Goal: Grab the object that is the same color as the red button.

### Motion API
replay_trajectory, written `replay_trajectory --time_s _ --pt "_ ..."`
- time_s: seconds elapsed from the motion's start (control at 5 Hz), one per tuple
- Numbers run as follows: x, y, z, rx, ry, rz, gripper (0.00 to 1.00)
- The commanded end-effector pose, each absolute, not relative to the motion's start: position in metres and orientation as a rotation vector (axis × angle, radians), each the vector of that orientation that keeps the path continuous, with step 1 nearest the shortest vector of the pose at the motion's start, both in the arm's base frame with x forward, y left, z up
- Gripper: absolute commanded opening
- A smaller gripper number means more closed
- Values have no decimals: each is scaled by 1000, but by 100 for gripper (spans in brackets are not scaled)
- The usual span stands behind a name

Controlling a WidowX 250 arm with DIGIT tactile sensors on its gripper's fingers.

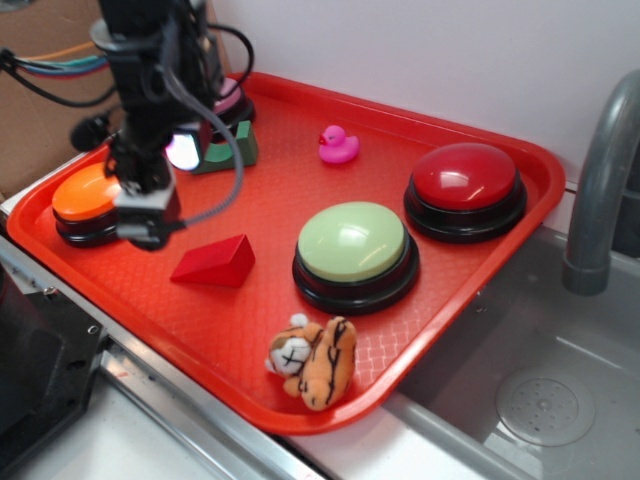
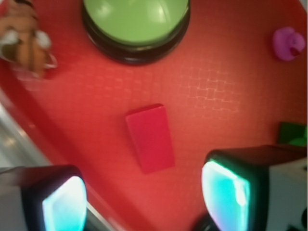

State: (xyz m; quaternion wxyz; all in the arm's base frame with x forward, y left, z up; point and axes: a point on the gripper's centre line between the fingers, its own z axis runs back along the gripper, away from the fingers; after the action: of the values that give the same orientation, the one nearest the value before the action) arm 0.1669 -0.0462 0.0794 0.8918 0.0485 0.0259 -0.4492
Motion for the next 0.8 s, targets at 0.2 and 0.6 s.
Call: replay_trajectory --time_s 0.2,0.6 --pt "183 -55 22 92 124 -1124 100" --pt "175 -52 13 116 150 -1118 0"
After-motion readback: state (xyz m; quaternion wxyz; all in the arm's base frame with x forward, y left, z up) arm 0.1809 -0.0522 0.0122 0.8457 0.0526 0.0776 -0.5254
